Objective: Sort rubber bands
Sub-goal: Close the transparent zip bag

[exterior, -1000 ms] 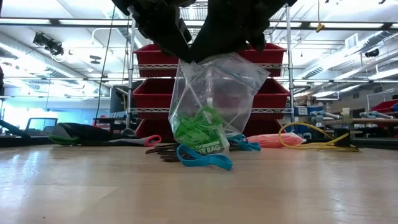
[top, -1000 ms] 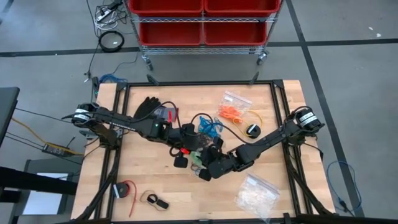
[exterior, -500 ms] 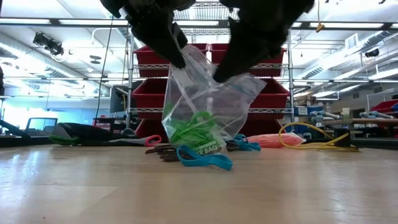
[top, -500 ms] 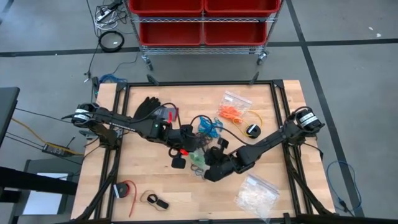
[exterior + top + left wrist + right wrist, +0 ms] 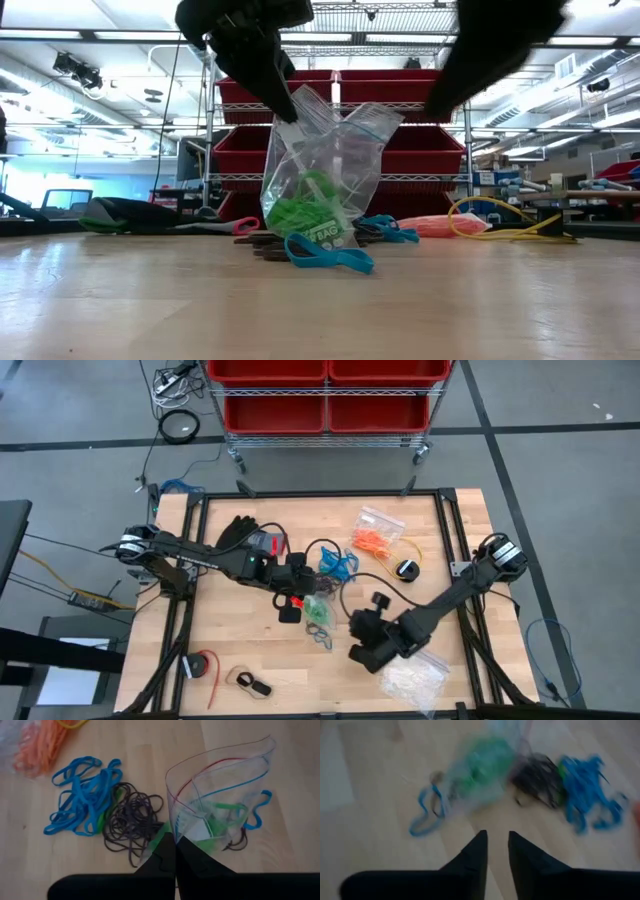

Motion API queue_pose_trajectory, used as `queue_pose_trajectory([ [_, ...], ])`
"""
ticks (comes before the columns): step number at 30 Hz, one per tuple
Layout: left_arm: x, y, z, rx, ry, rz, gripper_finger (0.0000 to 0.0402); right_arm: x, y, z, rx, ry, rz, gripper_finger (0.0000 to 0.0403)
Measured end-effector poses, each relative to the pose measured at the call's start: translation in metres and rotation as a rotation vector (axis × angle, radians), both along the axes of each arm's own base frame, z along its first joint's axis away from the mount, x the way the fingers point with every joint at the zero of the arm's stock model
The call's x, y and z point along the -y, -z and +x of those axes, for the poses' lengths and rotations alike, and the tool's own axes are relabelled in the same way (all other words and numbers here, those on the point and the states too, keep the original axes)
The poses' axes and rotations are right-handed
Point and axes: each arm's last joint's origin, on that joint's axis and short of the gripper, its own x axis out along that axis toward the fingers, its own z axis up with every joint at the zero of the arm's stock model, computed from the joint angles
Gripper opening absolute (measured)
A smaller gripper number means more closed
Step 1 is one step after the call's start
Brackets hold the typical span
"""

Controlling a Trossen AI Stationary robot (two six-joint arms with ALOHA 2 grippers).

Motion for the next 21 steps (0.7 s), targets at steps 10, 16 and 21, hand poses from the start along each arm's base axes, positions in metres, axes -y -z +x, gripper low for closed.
queue_pose_trajectory([
  [10,-0.002,-0.006,0.007,0.093,-0.006,-0.016,0.0001,-0.040,0.014,-0.047,0.304,0.108,-0.051,0.0125],
  [16,-0.008,-0.008,0.011,0.134,-0.036,-0.083,0.0001,-0.037,0.041,-0.038,0.453,0.069,-0.067,0.0122],
  [21,-0.010,-0.009,0.012,0.138,-0.050,-0.098,0.0001,-0.025,0.054,-0.030,0.468,0.065,-0.112,0.0121],
])
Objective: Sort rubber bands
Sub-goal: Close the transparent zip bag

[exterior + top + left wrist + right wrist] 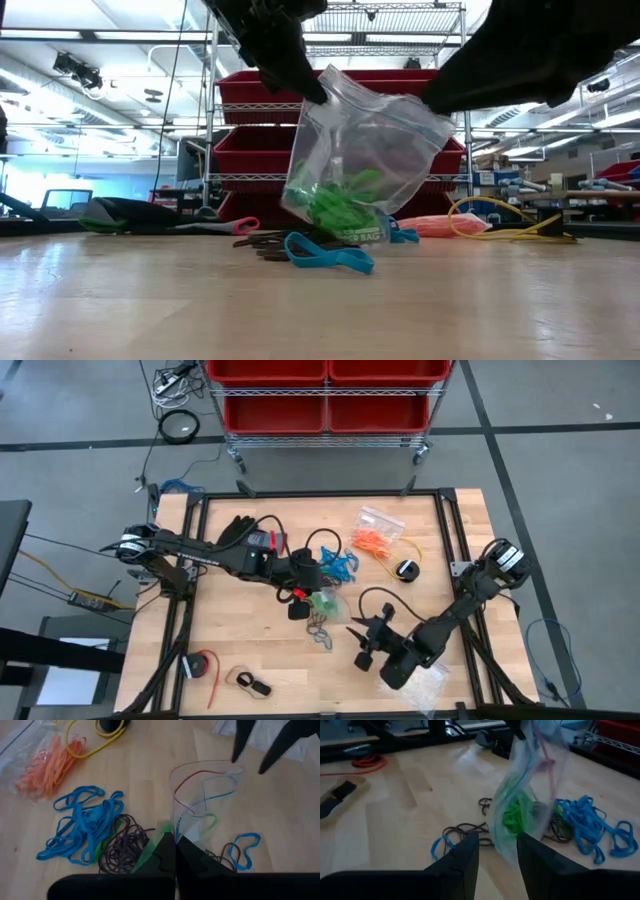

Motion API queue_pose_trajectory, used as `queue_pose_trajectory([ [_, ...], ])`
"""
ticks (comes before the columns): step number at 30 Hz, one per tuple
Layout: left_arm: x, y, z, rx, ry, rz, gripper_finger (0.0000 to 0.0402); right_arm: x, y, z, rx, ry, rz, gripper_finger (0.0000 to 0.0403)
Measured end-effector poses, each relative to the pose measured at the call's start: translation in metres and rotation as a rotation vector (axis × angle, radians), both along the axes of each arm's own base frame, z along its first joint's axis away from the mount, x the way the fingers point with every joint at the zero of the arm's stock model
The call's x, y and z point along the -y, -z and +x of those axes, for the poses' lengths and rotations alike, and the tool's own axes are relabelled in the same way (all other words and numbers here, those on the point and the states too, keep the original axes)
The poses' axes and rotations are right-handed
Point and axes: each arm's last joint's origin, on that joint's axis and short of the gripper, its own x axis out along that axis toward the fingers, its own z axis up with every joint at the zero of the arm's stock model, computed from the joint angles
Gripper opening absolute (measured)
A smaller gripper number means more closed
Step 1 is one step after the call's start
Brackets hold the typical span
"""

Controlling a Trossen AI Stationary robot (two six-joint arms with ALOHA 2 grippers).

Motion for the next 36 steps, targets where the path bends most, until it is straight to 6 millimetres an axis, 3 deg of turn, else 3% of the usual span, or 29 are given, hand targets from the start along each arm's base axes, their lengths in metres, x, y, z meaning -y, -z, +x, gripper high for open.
queue_pose_trajectory([
  [10,0.000,0.000,0.000,-0.004,0.002,-0.016,0.0001,0.013,0.016,-0.005,-0.027,0.034,0.036,0.0121],
  [21,0.000,0.000,0.000,-0.001,0.015,-0.031,0.0001,-0.005,0.023,-0.031,-0.029,0.003,0.139,0.0121],
  [36,0.001,-0.002,0.002,0.029,0.035,-0.057,0.0001,0.020,0.028,-0.010,-0.019,0.029,0.087,0.0121],
])
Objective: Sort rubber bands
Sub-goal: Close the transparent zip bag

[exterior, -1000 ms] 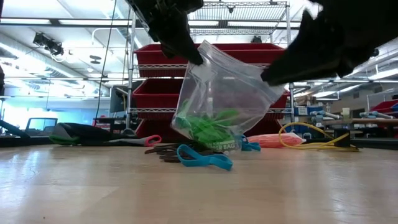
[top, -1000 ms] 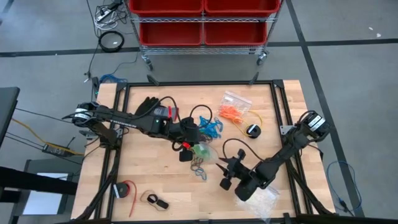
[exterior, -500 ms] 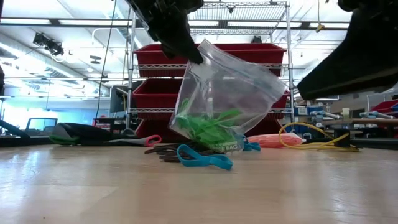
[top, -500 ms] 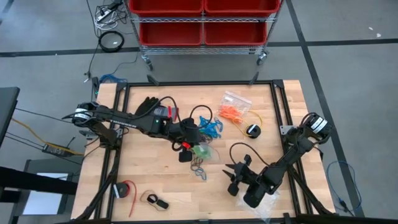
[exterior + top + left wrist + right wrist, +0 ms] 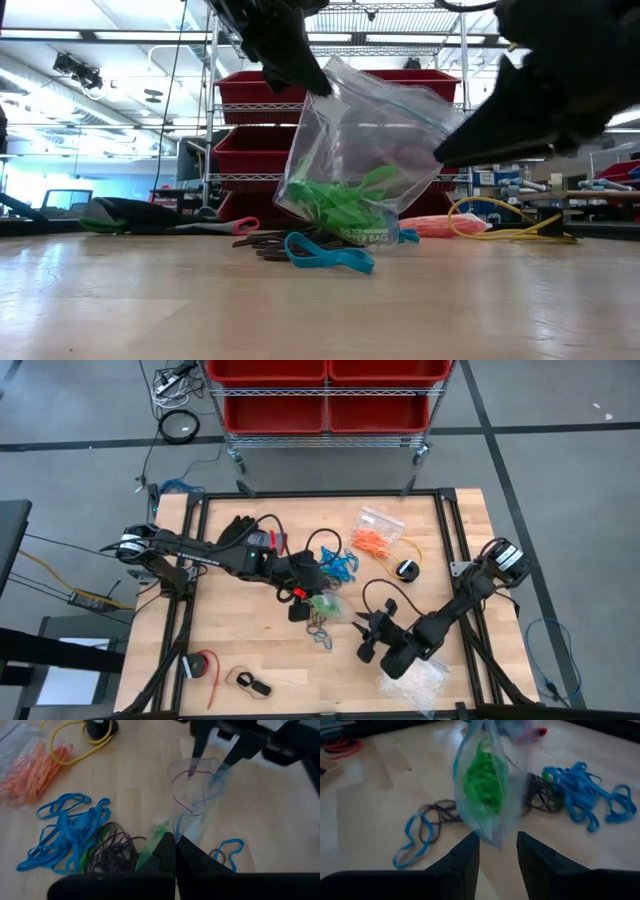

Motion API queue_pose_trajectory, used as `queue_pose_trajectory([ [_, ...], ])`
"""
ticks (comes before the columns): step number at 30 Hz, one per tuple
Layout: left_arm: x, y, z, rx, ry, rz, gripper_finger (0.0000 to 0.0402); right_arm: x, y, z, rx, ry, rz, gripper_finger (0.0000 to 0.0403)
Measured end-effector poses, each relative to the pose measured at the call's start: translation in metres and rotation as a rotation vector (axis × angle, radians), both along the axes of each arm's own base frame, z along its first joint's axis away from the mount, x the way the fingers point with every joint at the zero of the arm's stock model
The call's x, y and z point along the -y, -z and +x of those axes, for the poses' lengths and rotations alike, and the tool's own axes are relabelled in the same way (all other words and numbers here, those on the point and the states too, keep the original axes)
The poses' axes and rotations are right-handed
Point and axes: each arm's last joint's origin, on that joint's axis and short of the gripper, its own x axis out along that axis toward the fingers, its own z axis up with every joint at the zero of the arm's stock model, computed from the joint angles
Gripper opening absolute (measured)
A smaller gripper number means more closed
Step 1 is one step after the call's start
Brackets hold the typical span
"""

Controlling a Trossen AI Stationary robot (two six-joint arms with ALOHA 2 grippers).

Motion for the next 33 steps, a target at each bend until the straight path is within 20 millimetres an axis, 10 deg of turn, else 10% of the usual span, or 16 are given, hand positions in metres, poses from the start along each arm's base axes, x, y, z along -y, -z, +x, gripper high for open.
queue_pose_trajectory([
  [8,0.000,-0.001,0.001,0.018,0.001,-0.003,0.0001,0.011,-0.003,0.015,0.010,-0.015,-0.028,0.0109],
  [16,0.000,0.003,-0.003,-0.048,0.001,0.004,0.0001,0.009,-0.004,0.011,0.021,0.011,-0.083,0.0007],
  [33,0.005,0.010,-0.013,-0.172,0.143,-0.110,0.0040,0.006,-0.002,0.013,-0.080,-0.117,-0.017,0.0000],
])
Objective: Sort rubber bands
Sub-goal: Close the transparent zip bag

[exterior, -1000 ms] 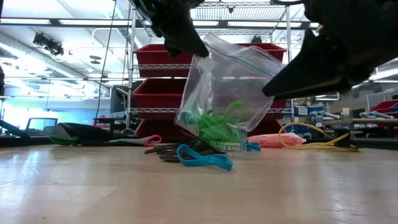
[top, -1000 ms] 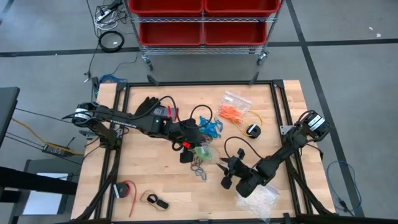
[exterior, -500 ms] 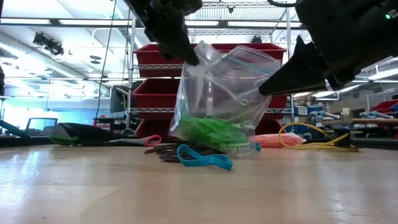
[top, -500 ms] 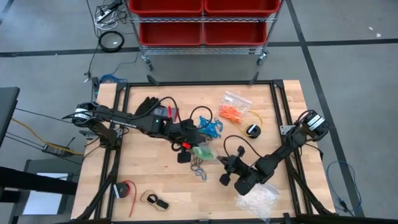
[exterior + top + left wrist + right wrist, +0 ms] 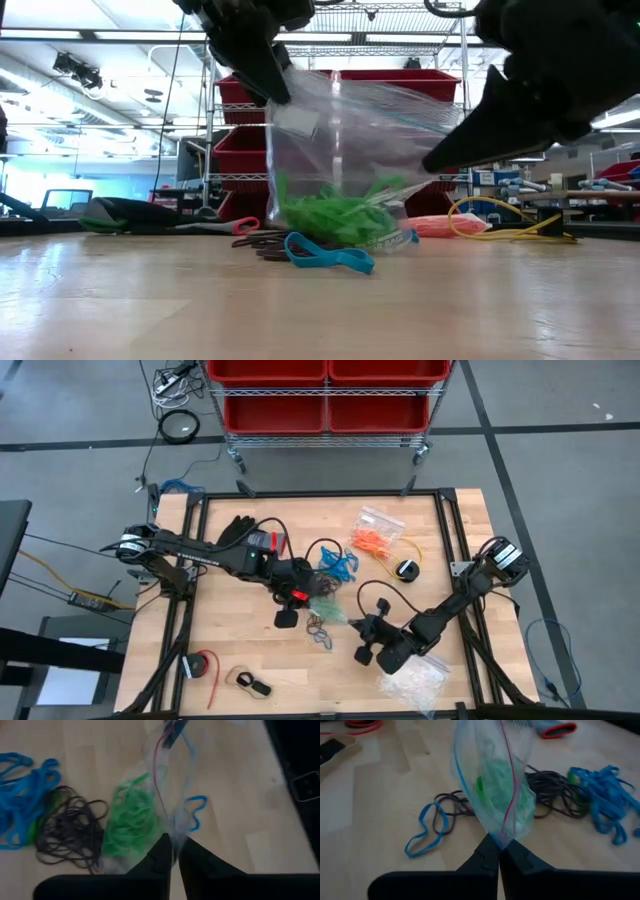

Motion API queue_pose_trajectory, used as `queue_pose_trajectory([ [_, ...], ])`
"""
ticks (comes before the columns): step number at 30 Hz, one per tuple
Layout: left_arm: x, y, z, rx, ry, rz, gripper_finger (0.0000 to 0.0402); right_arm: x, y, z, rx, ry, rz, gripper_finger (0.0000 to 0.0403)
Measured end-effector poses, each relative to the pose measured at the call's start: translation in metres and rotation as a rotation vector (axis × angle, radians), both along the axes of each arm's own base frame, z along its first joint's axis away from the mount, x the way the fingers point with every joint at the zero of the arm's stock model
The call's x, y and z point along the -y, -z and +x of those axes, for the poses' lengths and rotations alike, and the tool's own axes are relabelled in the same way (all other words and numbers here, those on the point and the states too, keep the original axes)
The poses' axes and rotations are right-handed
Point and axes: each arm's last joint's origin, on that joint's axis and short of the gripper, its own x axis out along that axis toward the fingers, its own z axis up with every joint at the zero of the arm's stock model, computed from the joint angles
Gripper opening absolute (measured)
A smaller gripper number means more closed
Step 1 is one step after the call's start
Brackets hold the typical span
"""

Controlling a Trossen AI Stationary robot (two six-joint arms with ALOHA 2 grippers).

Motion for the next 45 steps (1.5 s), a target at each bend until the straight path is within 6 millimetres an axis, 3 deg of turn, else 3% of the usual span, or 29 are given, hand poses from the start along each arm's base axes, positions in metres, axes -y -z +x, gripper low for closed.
queue_pose_trajectory([
  [7,0.000,-0.002,0.000,0.001,0.001,-0.011,0.0094,0.002,-0.010,0.013,-0.042,-0.063,-0.009,0.0000],
  [12,0.000,-0.010,-0.004,-0.006,0.013,-0.014,0.0126,0.006,-0.015,0.009,-0.086,-0.076,-0.007,0.0000],
  [18,0.003,-0.044,-0.021,0.121,0.029,-0.026,0.0138,0.012,-0.049,-0.002,-0.057,-0.101,-0.006,0.0000],
  [25,0.025,-0.090,-0.023,0.489,0.062,-0.094,0.0138,0.038,-0.088,-0.001,-0.020,-0.190,0.026,0.0000],
  [31,0.027,-0.081,-0.018,0.493,0.020,0.070,0.0138,0.051,-0.098,0.003,-0.032,-0.277,0.040,0.0000],
  [38,0.026,-0.065,-0.008,0.437,0.050,0.121,0.0138,0.060,-0.098,0.007,-0.064,-0.340,0.029,0.0000],
  [45,0.023,-0.064,-0.002,0.470,0.002,0.193,0.0138,0.072,-0.115,0.008,-0.002,-0.381,-0.007,0.0000],
])
